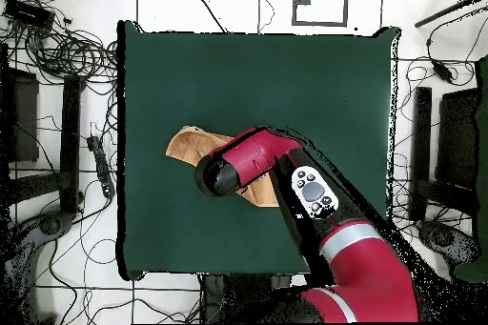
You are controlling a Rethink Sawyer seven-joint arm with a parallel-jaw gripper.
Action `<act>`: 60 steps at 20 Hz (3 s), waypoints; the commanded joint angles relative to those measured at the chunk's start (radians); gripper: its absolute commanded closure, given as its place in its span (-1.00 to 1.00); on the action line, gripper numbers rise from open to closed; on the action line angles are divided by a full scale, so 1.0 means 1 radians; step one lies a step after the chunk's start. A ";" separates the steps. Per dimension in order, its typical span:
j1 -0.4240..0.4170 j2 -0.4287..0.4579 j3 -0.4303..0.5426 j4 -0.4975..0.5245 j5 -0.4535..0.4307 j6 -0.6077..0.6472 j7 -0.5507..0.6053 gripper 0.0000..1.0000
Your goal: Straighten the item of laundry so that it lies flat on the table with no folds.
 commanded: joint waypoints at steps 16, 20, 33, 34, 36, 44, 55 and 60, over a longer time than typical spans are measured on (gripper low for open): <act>0.011 0.018 -0.005 -0.010 -0.035 -0.047 -0.047 1.00; 0.006 0.023 0.001 -0.013 -0.007 -0.049 -0.019 1.00; -0.024 0.056 0.038 -0.104 0.073 0.065 -0.102 1.00; -0.028 0.060 0.042 -0.112 0.078 0.073 -0.116 1.00; -0.029 0.070 0.048 -0.134 0.082 0.089 -0.142 1.00; -0.034 0.102 0.059 -0.194 0.100 0.130 -0.203 1.00; -0.036 0.111 0.079 -0.247 0.134 0.184 -0.213 1.00; -0.042 0.095 0.076 -0.236 0.144 0.193 -0.196 1.00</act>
